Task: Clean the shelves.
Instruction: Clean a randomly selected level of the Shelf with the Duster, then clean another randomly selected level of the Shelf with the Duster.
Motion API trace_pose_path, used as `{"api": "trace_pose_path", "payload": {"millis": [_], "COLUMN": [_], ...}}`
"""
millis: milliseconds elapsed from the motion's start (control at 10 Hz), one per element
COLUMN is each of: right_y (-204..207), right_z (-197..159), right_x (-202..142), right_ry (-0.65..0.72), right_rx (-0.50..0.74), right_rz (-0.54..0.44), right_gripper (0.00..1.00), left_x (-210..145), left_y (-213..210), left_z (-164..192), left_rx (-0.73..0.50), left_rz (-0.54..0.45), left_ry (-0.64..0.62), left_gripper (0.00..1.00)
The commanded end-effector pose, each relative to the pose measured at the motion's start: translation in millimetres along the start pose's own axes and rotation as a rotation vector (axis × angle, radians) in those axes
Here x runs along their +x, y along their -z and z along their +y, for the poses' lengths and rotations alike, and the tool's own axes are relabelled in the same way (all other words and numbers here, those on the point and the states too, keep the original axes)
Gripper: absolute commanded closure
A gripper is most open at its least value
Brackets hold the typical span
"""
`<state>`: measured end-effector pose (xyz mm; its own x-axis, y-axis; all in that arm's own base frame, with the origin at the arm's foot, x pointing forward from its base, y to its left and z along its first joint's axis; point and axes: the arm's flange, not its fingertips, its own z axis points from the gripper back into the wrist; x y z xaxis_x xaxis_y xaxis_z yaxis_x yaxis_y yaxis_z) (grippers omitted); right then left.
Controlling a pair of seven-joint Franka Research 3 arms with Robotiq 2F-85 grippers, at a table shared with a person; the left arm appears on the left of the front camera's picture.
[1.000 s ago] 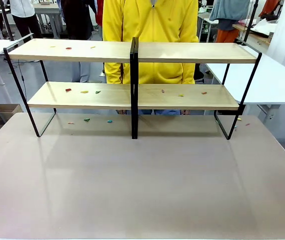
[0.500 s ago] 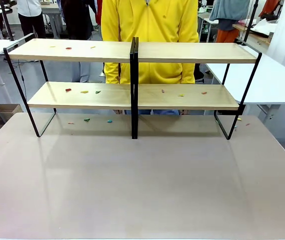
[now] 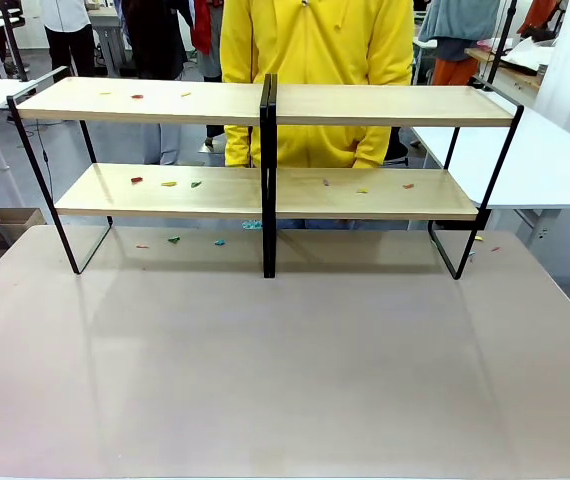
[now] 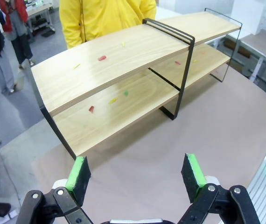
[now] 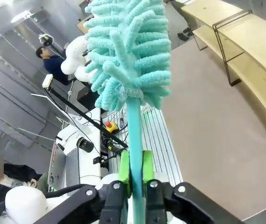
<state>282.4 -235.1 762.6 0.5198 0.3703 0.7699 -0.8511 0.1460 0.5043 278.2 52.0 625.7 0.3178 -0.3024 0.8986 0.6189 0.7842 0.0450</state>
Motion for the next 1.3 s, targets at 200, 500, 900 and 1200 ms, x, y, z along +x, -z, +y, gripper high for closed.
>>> {"api": "trace_pose_path", "payload": {"millis": [200, 500, 900, 1200], "right_y": [-7.3, -7.3, 8.0, 138.3], "right_z": [0.8, 0.8, 14.4, -26.0], "right_x": [1.3, 1.3, -3.9, 84.9], "right_ry": [-0.013, -0.013, 0.01, 0.105], "right_rx": [0.005, 0.005, -0.038, -0.171], "right_rz": [0.002, 0.002, 0.094, 0.414], "right_gripper": [0.88, 0.88, 0.88, 0.88], "left_x": [0.0, 0.0, 0.0, 0.0], "left_y": [0.2, 0.2, 0.2, 0.2], "left_z": [1.3, 1.3, 1.3, 1.3], "left_rx": [-0.001, -0.001, -0.001, -0.001], "left_rz": [0.0, 0.0, 0.0, 0.0], "left_ry": [0.007, 0.007, 0.007, 0.007], "left_gripper": [0.0, 0.0, 0.0, 0.0]}}
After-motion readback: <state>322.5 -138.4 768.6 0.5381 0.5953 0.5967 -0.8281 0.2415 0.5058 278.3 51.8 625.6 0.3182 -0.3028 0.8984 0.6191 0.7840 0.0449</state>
